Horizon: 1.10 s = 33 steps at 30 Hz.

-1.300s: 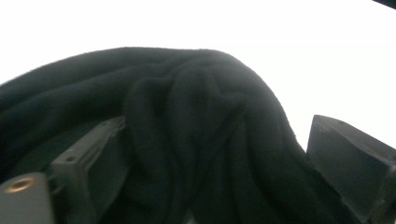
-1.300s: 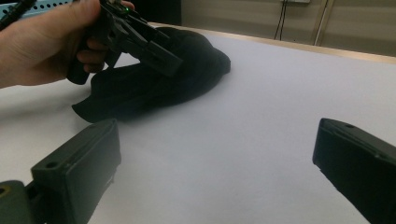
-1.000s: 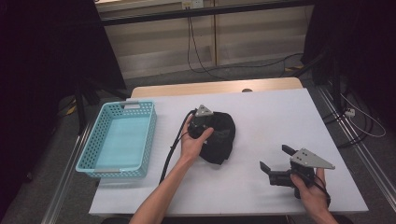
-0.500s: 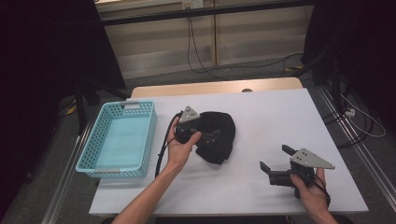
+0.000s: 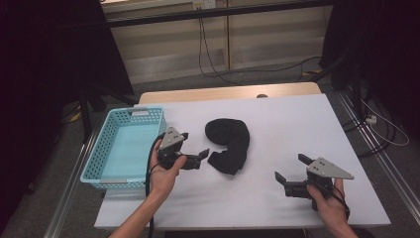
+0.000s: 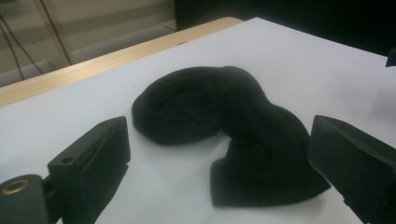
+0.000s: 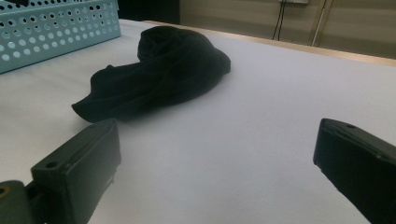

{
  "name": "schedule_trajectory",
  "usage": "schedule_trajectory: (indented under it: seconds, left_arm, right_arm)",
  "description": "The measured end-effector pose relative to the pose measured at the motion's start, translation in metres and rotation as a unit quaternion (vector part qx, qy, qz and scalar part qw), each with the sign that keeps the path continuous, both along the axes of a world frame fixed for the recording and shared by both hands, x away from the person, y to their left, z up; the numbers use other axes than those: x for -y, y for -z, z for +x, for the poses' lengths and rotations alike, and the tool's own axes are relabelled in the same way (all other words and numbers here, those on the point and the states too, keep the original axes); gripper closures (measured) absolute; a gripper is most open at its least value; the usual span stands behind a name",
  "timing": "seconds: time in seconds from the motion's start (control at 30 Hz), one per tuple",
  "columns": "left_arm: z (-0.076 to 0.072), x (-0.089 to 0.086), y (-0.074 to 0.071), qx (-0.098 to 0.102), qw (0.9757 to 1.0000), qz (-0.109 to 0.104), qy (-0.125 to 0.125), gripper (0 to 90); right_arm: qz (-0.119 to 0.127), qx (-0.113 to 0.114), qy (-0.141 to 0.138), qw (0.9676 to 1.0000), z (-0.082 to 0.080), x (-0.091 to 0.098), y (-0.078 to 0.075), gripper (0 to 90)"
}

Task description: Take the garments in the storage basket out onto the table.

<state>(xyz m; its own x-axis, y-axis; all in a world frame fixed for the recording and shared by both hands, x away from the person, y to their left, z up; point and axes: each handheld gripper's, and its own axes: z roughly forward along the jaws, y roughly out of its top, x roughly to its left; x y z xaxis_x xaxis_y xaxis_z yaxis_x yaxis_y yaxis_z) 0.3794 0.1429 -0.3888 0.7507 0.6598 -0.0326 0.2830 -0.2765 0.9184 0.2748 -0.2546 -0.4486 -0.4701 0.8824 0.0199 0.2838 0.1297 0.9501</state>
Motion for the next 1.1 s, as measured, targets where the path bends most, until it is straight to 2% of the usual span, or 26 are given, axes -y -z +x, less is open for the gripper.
schedule_trajectory:
  seconds: [0.03,0.1,0.37,0.7,0.8,0.9,1.0,1.1]
  left_arm:
    - [-0.003,-0.004,0.000,0.001,1.0000,0.001,-0.006,6.1]
    - [-0.012,-0.012,-0.001,0.016,0.9996,0.022,-0.006,6.1]
    - [-0.029,-0.036,-0.002,0.022,0.9996,0.008,-0.019,5.9]
    - [-0.041,-0.068,0.004,0.007,0.9979,0.002,-0.064,4.7]
    - [-0.047,-0.075,0.007,0.010,0.9972,-0.001,-0.074,4.7]
    - [-0.052,-0.079,0.007,0.018,0.9969,0.014,-0.075,4.7]
    - [-0.058,-0.084,0.010,0.020,0.9963,0.006,-0.083,4.7]
    - [-0.059,-0.084,0.013,0.034,0.9953,0.007,-0.091,4.7]
  right_arm:
    - [0.000,0.000,0.000,1.0000,0.000,0.000,0.000,0.8]
    - [0.000,0.000,0.001,1.0000,0.000,0.000,0.000,0.8]
    - [0.000,0.000,0.002,1.0000,0.000,0.000,0.000,0.8]
    - [0.002,-0.001,0.003,1.0000,0.000,-0.001,0.000,0.8]
    - [0.001,0.000,0.001,1.0000,0.000,-0.001,0.000,0.8]
    - [0.001,0.001,0.002,1.0000,0.000,0.000,0.000,0.8]
    - [0.001,0.001,0.000,1.0000,-0.001,-0.001,-0.001,0.8]
    - [0.002,0.002,-0.001,1.0000,-0.002,0.000,-0.001,0.7]
